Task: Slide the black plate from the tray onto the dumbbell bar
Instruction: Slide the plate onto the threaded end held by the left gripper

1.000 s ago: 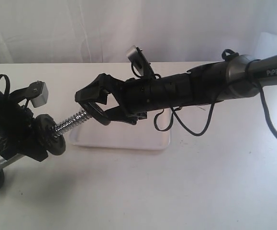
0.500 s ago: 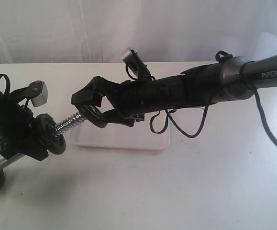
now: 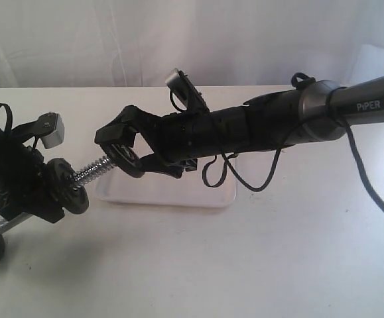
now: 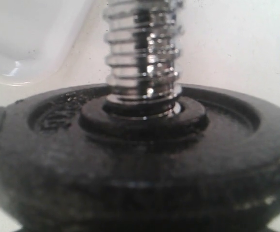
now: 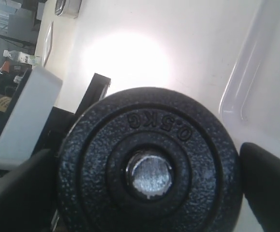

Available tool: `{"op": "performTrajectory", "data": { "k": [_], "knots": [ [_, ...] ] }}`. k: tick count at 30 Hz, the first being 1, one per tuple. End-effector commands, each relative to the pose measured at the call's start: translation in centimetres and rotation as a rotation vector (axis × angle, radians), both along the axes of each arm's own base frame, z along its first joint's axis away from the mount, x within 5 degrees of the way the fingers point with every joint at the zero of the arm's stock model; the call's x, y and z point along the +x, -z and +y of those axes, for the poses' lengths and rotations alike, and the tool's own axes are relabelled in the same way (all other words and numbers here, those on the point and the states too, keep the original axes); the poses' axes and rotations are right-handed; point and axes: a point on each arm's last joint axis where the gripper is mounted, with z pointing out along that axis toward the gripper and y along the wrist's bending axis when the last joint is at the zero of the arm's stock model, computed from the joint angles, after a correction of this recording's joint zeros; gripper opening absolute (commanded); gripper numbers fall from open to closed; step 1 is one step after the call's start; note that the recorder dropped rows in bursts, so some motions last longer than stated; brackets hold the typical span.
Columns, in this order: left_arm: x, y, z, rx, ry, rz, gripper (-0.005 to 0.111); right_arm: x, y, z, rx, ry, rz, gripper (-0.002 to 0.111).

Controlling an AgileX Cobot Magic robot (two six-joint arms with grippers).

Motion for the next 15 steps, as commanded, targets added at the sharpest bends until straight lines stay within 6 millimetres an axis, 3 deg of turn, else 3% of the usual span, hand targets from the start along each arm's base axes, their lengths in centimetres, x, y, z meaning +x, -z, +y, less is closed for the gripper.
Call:
{"op": "performTrajectory", "data": {
  "k": [1, 12, 14, 15],
  "knots": [
    [-0.7, -3.0, -1.3, -0.168, -0.027, 0.030, 0.000, -0.7, -1.7, 1.1, 0.078, -0.057, 0.007, 0.000],
    [-0.7, -3.0, -1.4, -0.181, -0.034, 0.028, 0.000, -0.9, -2.5, 1.4, 0.144, -0.075, 0.104, 0.000],
    [-0.7, -3.1, -1.4, -0.182, -0.035, 0.028, 0.000, -1.2, -2.7, 1.5, 0.163, -0.099, 0.115, 0.006],
    [-0.7, -3.1, -1.4, -0.182, -0.035, 0.028, 0.000, -1.2, -2.8, 1.5, 0.170, -0.106, 0.113, 0.014]
  ]
}}
